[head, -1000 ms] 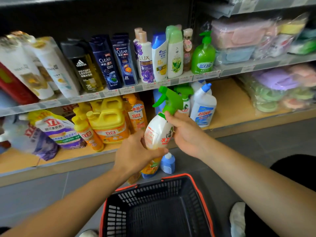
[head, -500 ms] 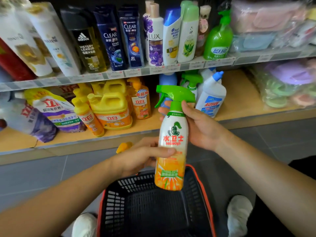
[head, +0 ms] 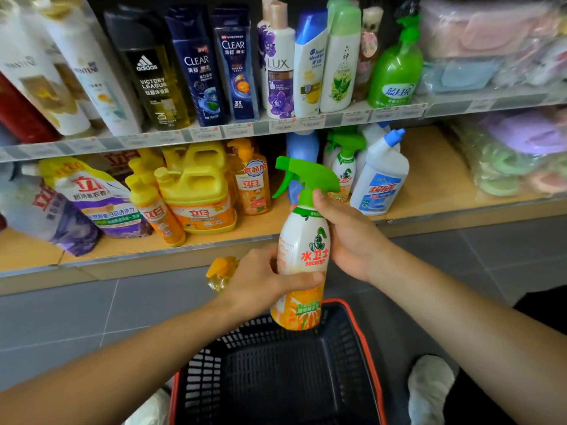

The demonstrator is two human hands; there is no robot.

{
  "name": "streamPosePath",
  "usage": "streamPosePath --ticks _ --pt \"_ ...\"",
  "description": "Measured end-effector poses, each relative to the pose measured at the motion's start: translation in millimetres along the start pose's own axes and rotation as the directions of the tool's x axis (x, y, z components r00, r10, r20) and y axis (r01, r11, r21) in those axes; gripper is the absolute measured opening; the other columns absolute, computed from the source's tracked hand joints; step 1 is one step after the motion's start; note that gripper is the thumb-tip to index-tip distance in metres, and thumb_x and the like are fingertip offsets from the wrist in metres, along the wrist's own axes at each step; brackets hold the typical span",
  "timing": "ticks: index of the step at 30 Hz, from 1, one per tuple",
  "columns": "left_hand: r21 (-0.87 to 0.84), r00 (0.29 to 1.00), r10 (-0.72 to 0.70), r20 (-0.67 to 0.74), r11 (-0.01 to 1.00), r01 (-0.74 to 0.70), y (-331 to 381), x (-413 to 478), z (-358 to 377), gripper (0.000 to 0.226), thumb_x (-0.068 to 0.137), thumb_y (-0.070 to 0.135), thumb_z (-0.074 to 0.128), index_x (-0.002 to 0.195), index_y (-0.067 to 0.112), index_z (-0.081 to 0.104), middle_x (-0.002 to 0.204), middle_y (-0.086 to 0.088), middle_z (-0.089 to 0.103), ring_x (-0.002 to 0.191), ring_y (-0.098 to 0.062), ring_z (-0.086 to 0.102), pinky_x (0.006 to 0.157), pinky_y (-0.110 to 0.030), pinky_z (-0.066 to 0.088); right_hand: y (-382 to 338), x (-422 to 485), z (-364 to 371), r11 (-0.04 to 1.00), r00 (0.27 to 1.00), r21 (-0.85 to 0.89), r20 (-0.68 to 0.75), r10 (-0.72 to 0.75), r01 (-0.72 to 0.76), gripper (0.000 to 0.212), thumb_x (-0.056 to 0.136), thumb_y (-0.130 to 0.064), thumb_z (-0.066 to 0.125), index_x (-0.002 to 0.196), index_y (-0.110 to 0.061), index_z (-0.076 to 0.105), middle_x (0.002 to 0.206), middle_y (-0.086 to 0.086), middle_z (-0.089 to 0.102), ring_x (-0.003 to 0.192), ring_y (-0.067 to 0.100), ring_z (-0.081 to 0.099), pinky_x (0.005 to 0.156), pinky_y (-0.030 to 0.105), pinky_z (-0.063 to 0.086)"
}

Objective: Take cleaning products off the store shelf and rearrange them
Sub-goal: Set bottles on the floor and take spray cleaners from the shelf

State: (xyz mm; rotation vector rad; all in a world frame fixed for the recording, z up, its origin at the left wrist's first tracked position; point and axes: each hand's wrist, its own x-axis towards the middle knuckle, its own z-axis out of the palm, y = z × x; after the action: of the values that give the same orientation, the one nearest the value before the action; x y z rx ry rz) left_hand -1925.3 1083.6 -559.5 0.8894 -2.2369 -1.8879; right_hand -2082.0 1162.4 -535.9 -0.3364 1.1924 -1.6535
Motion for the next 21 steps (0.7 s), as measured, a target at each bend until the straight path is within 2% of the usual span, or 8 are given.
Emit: streamPosePath --ticks 2,5,8,11,13,15,18,21 --pt "0.130 0.997 0.040 -0.073 0.991 -0.030 0.9 -2.6 1.0 0.065 0.055 0.067 0.081 0.106 0.028 0.073 0.095 0.009 0.078 0.088 -0.006 0.075 0.083 -0.042 0.062 2.0 -0.7 2.3 0.999 0.997 -0.046 -0.079 -0.026 0.022 0.055 0.075 -0.040 0.074 0.117 -0.004 0.069 0.106 0.013 0.073 0.093 0.024 0.068 0.088 0.041 0.055" --pt "0.344 0.983 0.094 -0.159 0.938 -0.034 3.0 -4.9 1.2 0.071 0.052 0.078 0.073 0.104 0.029 0.071 0.091 0.010 0.077 0.083 -0.004 0.072 0.076 -0.040 0.061 5.2 -3.8 2.5 0.992 0.978 -0.123 -0.199 -0.059 0.035 0.038 0.072 -0.036 0.082 0.101 -0.012 0.076 0.098 0.010 0.076 0.087 0.022 0.068 0.081 0.039 0.052" --pt "0.389 0.982 0.102 -0.160 0.921 -0.033 3.7 -3.3 0.1 0.066 0.056 0.074 0.079 0.104 0.030 0.071 0.088 0.011 0.076 0.080 -0.001 0.071 0.073 -0.035 0.060 6.5 -6.0 0.8 0.989 0.969 -0.147 -0.239 -0.068 0.033 0.041 0.076 -0.038 0.081 0.106 -0.011 0.076 0.101 0.008 0.077 0.088 0.021 0.069 0.081 0.039 0.052" --pt "0.187 0.997 0.046 -0.056 0.982 -0.034 4.0 0.6 -2.1 0.045 0.068 0.047 0.090 0.105 0.026 0.074 0.092 0.009 0.078 0.083 -0.003 0.074 0.075 -0.032 0.061 0.9 -5.9 -0.6 0.994 0.990 -0.097 -0.132 -0.054 0.041 0.058 0.074 -0.043 0.075 0.118 -0.006 0.071 0.114 0.011 0.074 0.097 0.021 0.070 0.087 0.037 0.055" --pt "0.023 1.000 0.018 0.019 1.000 -0.018 4.2 2.9 -3.8 0.037 0.073 0.033 0.089 0.105 0.021 0.074 0.089 0.008 0.079 0.077 -0.003 0.074 0.065 -0.021 0.058 -4.4 -5.2 -1.6 0.997 0.998 -0.072 -0.053 -0.030 0.026 0.061 0.079 -0.045 0.070 0.125 -0.004 0.066 0.121 0.014 0.072 0.099 0.021 0.069 0.093 0.040 0.055" --pt "-0.087 0.999 0.019 0.050 0.996 -0.014 6.2 1.7 -3.8 0.035 0.075 0.028 0.086 0.107 0.018 0.073 0.087 0.005 0.079 0.071 -0.003 0.073 0.056 -0.012 0.051 -7.3 -5.6 -2.5 0.997 1.000 -0.078 -0.010 -0.027 0.026 0.057 0.083 -0.044 0.068 0.126 -0.006 0.065 0.124 0.016 0.070 0.103 0.024 0.069 0.100 0.047 0.051" --pt "-0.166 0.999 0.047 0.020 0.985 -0.043 6.3 1.8 -3.8 0.050 0.069 0.034 0.087 0.113 0.017 0.071 0.103 -0.001 0.079 0.094 -0.016 0.075 0.072 -0.022 0.058 -4.6 -10.0 -3.1 0.961 0.992 -0.250 0.059 -0.112 0.123 0.040 0.083 -0.031 0.078 0.116 -0.011 0.068 0.114 0.012 0.073 0.103 0.025 0.071 0.090 0.042 0.059" --pt "-0.119 0.997 0.075 -0.002 0.990 -0.075 5.0 3.2 -4.2 0.054 0.070 0.033 0.082 0.118 0.013 0.067 0.108 -0.003 0.077 0.102 -0.020 0.074 0.083 -0.030 0.059 2.6 -13.6 -4.6 0.878 0.977 -0.430 0.073 -0.199 0.211 0.037 0.078 -0.015 0.085 0.110 -0.015 0.067 0.104 0.006 0.076 0.096 0.022 0.074 0.080 0.036 0.062"
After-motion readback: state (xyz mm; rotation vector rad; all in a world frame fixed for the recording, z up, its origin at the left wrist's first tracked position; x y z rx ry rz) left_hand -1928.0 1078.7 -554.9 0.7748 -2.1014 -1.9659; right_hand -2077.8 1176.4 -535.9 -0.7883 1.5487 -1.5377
